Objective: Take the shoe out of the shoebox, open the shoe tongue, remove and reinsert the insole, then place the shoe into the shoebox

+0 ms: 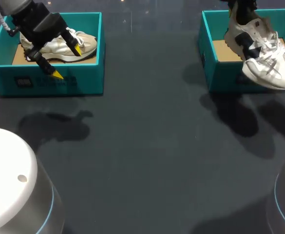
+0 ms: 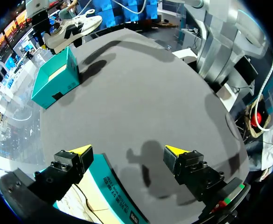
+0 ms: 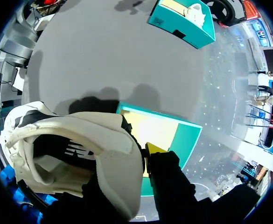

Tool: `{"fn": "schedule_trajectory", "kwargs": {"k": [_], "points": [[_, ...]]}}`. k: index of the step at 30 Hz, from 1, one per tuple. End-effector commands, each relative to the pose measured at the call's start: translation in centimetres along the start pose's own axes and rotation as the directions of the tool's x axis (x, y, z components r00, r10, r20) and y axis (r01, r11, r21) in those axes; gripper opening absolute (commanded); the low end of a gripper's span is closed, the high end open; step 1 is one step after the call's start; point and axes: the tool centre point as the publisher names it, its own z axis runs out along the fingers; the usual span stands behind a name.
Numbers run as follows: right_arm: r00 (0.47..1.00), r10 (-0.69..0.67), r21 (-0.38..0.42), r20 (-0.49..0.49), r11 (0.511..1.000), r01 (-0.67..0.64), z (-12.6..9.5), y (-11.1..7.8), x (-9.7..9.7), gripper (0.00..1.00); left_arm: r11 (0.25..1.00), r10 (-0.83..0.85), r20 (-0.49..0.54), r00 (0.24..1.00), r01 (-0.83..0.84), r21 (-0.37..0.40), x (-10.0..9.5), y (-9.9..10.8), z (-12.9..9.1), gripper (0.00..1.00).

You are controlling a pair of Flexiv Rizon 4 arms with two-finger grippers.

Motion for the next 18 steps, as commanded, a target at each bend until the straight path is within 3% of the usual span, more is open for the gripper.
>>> {"fn": "schedule_trajectory", "kwargs": {"k": [1, 15, 18], "points": [[1.000, -0.002, -0.007, -0.010, 1.000, 0.002, -0.1, -0.5, -0.4, 0.00, 1.000, 0.001, 0.000, 1.000, -0.001, -0.003, 0.0, 0.0, 0.0, 1.00], [1.000, -0.002, -0.007, -0.010, 1.000, 0.002, -0.1, -0.5, -0.4, 0.00, 1.000, 0.001, 0.000, 1.000, -0.001, -0.003, 0.0, 0.0, 0.0, 1.00], [1.000, 0.001, 0.007, -0.014, 1.000, -0.001, 0.1, -2.6, -2.0, 0.00, 1.000, 0.001, 0.000, 1.000, -0.001, -0.003, 0.0, 0.0, 0.0, 1.00]]}}
